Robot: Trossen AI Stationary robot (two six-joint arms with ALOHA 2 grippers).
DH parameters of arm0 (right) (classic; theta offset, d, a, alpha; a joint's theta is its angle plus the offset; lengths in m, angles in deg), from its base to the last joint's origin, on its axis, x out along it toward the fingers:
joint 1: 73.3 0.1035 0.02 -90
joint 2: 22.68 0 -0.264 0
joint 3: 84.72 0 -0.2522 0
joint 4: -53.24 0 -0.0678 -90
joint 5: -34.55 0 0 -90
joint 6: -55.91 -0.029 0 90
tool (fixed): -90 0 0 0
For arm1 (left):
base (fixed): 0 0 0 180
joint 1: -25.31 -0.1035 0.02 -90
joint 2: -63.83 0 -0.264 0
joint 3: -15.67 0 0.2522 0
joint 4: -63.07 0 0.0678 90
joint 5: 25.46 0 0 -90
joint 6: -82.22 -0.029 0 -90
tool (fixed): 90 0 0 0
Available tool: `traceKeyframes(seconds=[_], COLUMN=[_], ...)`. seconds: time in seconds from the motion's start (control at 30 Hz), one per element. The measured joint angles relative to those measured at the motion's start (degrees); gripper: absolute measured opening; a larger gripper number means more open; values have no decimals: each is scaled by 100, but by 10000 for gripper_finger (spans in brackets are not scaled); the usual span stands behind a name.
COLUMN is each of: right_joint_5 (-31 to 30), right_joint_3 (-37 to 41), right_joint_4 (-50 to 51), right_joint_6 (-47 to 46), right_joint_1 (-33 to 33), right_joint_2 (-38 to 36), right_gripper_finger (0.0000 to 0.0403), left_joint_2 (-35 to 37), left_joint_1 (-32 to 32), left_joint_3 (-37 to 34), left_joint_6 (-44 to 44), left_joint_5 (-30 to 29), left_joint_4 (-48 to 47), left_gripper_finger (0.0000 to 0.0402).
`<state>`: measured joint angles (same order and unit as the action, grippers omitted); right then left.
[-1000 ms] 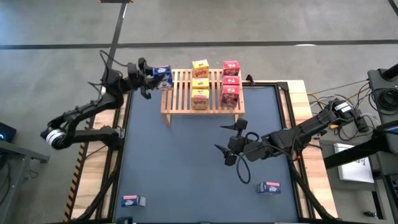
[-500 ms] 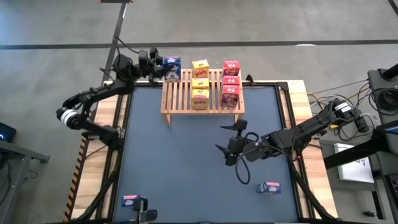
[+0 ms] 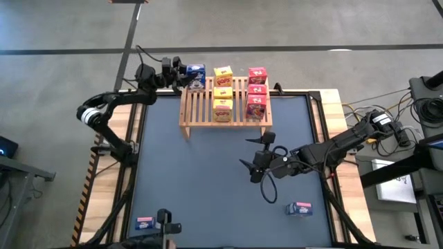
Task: Stack cereal on shelf
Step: Put the top blue cereal box on the shelf
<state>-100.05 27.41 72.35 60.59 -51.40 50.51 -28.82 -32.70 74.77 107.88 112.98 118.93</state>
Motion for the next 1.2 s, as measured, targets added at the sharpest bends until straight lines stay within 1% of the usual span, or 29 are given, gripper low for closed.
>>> traceKeyframes(seconds=[0.13, 0.3, 0.83, 1.0, 1.2], right_joint_5=[0, 0, 0, 0, 2], right_joint_3=[0, 2, 52, 52, 52], right_joint_4=[7, 40, 35, 33, 35], right_joint_6=[-10, -7, 46, 43, -18], right_joint_1=[-1, 1, 6, 6, 8], right_joint_2=[0, 0, -2, -2, -2], right_gripper_finger=[368, 368, 368, 368, 368], left_joint_2=[-337, -570, -585, -582, -579], left_joint_1=[-61, -75, -152, -193, -205], left_joint_3=[88, 103, 40, 15, -15], left_joint_6=[304, 383, 342, 381, 398], left_joint_5=[2, 7, 9, 9, 9], left_joint_4=[401, 446, 405, 133, 95], left_gripper_finger=[181, 183, 183, 183, 183])
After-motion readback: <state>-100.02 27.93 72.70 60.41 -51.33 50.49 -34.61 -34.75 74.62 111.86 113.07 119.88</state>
